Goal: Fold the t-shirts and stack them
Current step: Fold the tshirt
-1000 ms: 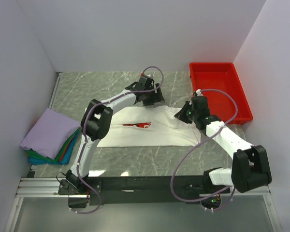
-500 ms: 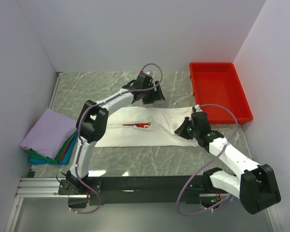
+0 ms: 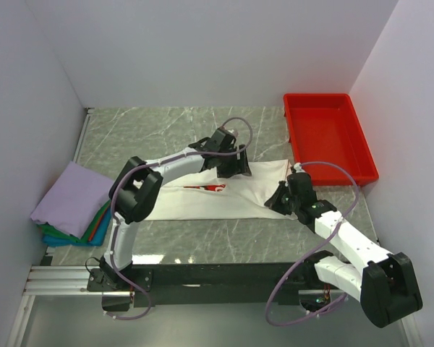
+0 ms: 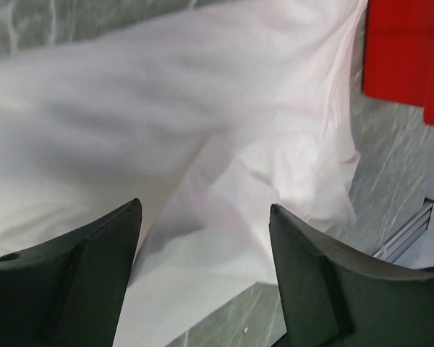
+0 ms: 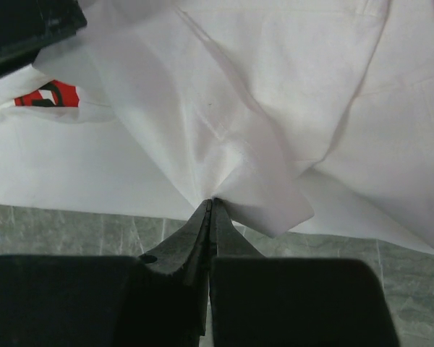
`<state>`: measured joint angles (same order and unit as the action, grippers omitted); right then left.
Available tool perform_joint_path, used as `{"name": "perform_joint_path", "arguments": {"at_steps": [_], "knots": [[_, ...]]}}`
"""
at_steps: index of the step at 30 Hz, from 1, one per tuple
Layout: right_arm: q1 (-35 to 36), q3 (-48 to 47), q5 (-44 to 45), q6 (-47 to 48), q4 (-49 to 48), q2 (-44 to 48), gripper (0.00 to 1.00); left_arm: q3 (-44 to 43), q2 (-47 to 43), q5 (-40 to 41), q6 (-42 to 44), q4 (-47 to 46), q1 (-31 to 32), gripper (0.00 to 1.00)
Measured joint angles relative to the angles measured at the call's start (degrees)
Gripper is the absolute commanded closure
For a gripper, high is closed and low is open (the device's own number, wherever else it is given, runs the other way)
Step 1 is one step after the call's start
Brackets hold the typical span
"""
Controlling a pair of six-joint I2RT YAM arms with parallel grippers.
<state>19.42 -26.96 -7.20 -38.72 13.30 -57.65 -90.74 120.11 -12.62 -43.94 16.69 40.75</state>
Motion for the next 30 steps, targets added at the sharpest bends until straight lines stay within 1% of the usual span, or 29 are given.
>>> {"name": "perform_joint_path", "arguments": {"at_steps": [5, 8, 11, 12, 14, 15, 16, 24, 30], "knots": [[0.00, 0.00, 0.72, 0.02, 0.83, 0.09, 0.95, 5.90, -3.32, -0.22, -0.33, -1.11, 0.70, 0.24], [0.00, 0.00, 1.05, 0.04, 1.36, 0.09, 0.88, 8.79, -5.31, -0.22, -0.57, -2.45, 0.83, 0.24], [0.00, -0.02, 1.36, -0.02, 1.73, -0.13, 0.75, 11.08, -7.34, -0.20, -0.76, -3.06, 1.09, 0.24], [0.00, -0.02, 1.38, 0.02, 1.90, -0.20, 0.66, 11.89, -8.02, -0.20, -0.79, -3.65, 1.27, 0.24], [0.00, -0.04, 1.68, 0.02, 2.36, -0.26, 0.57, 13.25, -9.07, -0.24, -0.90, -4.57, 1.62, 0.25], [0.00, -0.09, 1.92, 0.04, 2.71, -0.26, 0.50, 13.99, -9.51, -0.26, -0.94, -5.11, 1.86, 0.25], [-0.02, -0.15, 2.10, 0.09, 3.08, -0.26, 0.48, 14.73, -9.84, -0.28, -0.94, -5.64, 2.08, 0.25], [-1.79, -1.68, 3.85, 0.02, 6.49, -0.22, 0.47, 20.09, -11.15, -0.50, -1.36, -7.41, 3.08, 0.26], [-4.87, -1.62, 1.64, -0.02, 6.01, -1.07, 0.48, 20.46, -12.13, 1.03, -0.72, -7.41, 3.08, 0.28]]}}
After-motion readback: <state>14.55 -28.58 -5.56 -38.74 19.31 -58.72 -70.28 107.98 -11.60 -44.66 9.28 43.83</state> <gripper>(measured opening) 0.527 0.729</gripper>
